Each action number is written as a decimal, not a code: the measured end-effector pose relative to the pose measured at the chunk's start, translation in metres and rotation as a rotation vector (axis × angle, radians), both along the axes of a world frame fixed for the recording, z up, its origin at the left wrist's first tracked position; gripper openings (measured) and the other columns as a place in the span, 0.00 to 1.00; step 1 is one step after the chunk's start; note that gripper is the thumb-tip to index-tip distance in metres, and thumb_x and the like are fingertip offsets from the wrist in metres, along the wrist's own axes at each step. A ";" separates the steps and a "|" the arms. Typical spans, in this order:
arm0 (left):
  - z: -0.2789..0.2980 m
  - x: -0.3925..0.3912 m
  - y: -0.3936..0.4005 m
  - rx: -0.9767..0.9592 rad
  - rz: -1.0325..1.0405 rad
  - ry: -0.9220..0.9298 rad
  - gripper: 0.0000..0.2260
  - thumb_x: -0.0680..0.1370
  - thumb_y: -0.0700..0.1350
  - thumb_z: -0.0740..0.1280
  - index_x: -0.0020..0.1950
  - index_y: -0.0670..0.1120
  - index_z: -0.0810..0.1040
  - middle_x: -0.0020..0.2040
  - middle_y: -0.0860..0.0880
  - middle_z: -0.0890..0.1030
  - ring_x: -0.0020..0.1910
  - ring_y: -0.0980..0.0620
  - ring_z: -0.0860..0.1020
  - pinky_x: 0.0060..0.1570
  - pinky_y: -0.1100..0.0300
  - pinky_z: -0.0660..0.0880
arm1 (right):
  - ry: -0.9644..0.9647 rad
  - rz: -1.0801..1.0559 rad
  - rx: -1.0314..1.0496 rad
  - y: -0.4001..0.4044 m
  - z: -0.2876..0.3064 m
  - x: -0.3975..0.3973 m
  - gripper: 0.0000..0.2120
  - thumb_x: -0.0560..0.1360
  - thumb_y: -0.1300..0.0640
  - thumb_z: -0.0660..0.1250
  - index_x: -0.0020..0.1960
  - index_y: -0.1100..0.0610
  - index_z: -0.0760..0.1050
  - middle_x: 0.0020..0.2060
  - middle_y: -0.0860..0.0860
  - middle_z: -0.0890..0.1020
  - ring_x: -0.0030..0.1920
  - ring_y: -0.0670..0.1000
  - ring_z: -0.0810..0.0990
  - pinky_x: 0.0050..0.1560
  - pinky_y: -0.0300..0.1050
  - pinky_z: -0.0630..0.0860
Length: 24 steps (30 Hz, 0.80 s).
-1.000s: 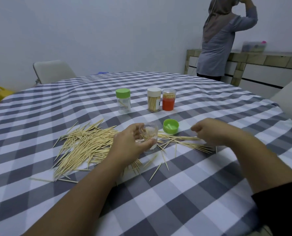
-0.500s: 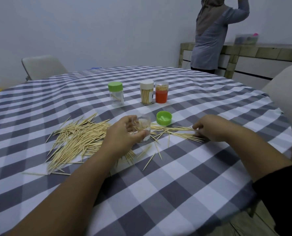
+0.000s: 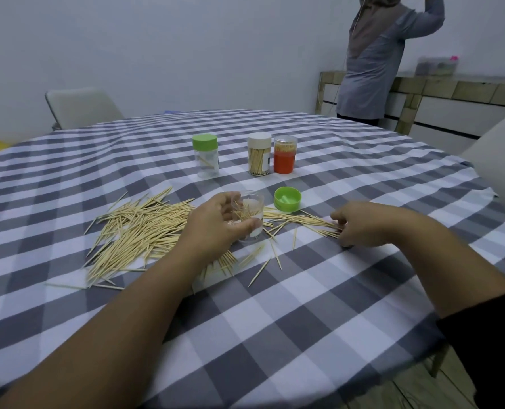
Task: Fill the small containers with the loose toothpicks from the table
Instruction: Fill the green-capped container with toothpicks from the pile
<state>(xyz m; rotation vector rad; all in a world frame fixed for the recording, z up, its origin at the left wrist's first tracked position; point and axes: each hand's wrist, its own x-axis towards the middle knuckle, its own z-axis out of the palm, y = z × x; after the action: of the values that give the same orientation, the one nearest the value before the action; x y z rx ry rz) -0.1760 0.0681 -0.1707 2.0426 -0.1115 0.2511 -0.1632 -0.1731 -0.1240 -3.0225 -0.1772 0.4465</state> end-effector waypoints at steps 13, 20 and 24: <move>-0.002 0.003 0.005 0.074 0.042 -0.018 0.29 0.67 0.52 0.77 0.66 0.51 0.73 0.56 0.54 0.80 0.52 0.62 0.78 0.45 0.72 0.72 | -0.128 0.090 -0.042 0.035 -0.009 0.024 0.16 0.77 0.64 0.55 0.57 0.56 0.79 0.47 0.57 0.80 0.41 0.53 0.73 0.37 0.42 0.69; -0.001 0.002 0.011 0.084 0.089 -0.008 0.31 0.66 0.54 0.77 0.66 0.50 0.73 0.59 0.51 0.80 0.54 0.57 0.79 0.57 0.57 0.77 | -0.094 0.130 -0.018 0.070 -0.007 0.027 0.19 0.79 0.63 0.59 0.68 0.54 0.72 0.58 0.54 0.78 0.55 0.54 0.76 0.51 0.39 0.71; -0.005 0.006 0.017 0.080 0.128 0.003 0.31 0.64 0.58 0.77 0.64 0.53 0.74 0.52 0.57 0.80 0.54 0.57 0.79 0.63 0.50 0.73 | -0.090 0.135 0.057 0.081 -0.005 0.031 0.17 0.80 0.62 0.59 0.69 0.57 0.70 0.63 0.55 0.75 0.57 0.54 0.75 0.54 0.40 0.69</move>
<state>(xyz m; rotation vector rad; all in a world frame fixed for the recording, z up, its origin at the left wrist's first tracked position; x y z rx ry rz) -0.1701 0.0850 -0.1761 2.1329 0.0115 0.3280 -0.1318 -0.0917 -0.1291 -2.9878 -0.3947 0.3089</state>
